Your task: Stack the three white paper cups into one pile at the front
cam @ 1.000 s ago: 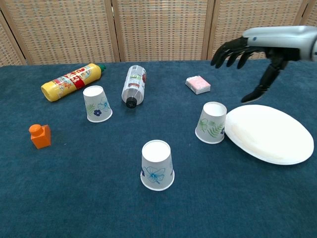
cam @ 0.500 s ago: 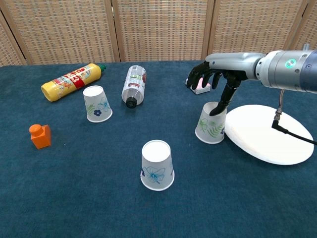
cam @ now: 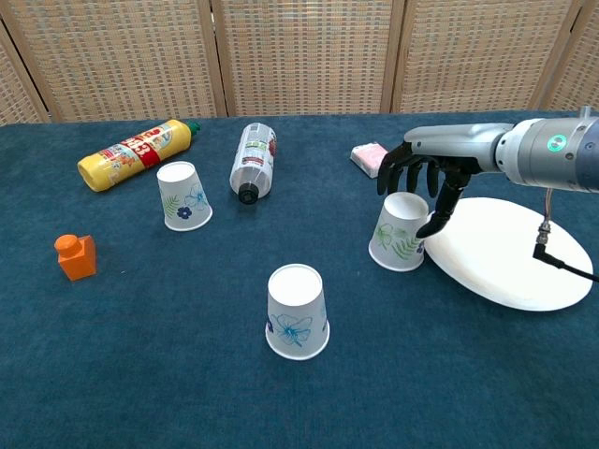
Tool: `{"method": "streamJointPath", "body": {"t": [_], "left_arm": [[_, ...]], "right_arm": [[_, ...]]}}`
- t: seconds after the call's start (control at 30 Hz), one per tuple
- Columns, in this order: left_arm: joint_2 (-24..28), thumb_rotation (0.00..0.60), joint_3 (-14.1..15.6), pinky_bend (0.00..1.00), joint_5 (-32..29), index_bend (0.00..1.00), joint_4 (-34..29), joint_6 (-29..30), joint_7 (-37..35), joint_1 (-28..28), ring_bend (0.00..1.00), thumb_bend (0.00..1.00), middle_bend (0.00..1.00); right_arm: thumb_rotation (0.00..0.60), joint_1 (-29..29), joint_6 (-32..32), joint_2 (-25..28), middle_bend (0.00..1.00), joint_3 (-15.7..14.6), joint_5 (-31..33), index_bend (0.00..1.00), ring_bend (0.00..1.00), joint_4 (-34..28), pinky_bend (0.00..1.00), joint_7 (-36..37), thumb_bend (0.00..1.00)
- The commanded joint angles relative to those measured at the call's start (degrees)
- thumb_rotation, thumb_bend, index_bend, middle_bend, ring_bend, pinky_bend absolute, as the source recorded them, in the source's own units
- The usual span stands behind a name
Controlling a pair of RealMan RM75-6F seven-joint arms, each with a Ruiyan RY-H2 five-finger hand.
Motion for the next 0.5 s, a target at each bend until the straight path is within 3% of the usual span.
{"method": "streamJointPath", "body": {"t": [0.03,0.17,0.33,0.5], "left_arm": [[0.0,0.6,-0.1,0.0,0.0,0.0,0.0,-0.1,-0.1,0.0,0.0,0.0,0.0],[0.0,0.6,0.0,0.0,0.4,0.0,0.0,-0.1,0.0,0.1,0.0,0.0,0.0],[0.0,0.6,0.0,0.0,0.7,0.0,-0.1,-0.2,0.1,0.2,0.0,0.0,0.0],[0.1,0.6,0.0,0.0,1.0,0.0,-0.1,-0.2,-0.1,0.3,0.0,0.0,0.0]], "right_arm": [[0.6,-0.1,0.3,-0.4,0.49,-0.3,-0.1,0.42,0.46,0.5,0.53,0.7,0.32],[0.6,-0.5,0.8,-0.9,0.56,-0.1,-1.4,0.51,0.53,1.0,0.58,2.8,0.37],[0.6,-0.9,1.2,-0.9,0.56,0.2,-3.2,0.52,0.54,0.9,0.59,5.4,0.4],[0.6,-1.4,1.9,1.7,0.56,1.7,-4.6,0.52,0.54,-3.2,0.58,8.4,0.41]]}}
